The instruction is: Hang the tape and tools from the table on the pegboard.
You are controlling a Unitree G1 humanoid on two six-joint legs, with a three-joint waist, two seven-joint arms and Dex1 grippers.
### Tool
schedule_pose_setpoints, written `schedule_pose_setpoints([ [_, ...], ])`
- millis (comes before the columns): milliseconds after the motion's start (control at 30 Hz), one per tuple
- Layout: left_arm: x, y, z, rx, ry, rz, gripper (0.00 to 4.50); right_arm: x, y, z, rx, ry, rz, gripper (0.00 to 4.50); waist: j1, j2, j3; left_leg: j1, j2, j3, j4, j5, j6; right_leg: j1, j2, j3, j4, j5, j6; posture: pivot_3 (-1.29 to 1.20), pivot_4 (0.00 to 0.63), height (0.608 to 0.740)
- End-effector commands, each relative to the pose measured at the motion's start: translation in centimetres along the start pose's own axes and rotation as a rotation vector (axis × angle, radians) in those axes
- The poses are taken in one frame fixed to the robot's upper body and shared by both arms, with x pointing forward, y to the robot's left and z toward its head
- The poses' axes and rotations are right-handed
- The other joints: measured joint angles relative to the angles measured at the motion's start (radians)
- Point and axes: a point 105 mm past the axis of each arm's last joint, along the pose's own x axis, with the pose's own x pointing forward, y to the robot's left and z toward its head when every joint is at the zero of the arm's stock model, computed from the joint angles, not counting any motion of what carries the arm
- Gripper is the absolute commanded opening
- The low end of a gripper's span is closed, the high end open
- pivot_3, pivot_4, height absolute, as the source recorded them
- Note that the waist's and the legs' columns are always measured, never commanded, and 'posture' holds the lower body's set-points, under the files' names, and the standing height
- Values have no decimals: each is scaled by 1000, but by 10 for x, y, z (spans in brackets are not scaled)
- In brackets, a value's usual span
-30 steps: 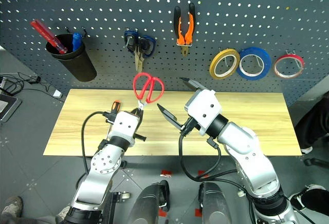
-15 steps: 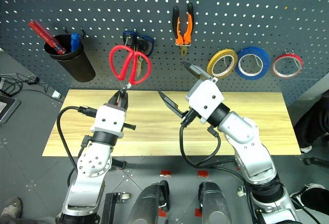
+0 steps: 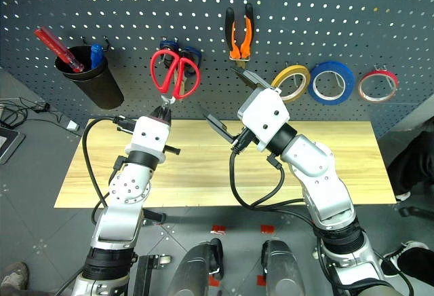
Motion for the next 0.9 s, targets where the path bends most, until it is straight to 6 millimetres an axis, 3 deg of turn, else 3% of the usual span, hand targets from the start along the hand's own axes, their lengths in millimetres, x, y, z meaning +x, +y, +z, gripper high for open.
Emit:
schedule_pose_setpoints([
  [33,6,-3,12,16,-64,-20,380,2,2,13,-14,-57,-2,4500,0,0,0,0,0,0,0,0,0,0,0,0,0,0,0,-181,271,740],
  [267,13,-5,2,8,-27,-23,380,5,2,16,-5,-73,-5,4500,-1,0,0,0,0,0,0,0,0,0,0,0,0,0,0,-183,275,740],
  [533,1,-18,-42,-104,172,-79,2839,5,9,7,20,-36,19,4500,-1,0,0,0,0,0,1,0,0,0,0,0,0,0,0,-189,277,740],
  [633,-4,-17,-61,-117,249,-93,3692,2,14,-7,55,37,25,4500,-1,0,0,0,0,0,1,0,0,0,0,0,1,0,0,-185,278,740],
  [767,-16,5,-110,-177,452,-61,3692,-11,30,-36,115,202,69,4500,-2,-1,-1,1,0,0,1,0,0,1,0,0,1,0,0,-182,287,740],
  [900,-31,11,-125,-296,548,-171,3692,-16,49,-45,232,313,130,4500,-3,-1,0,0,1,1,1,0,0,-1,0,0,1,0,0,-179,308,740],
])
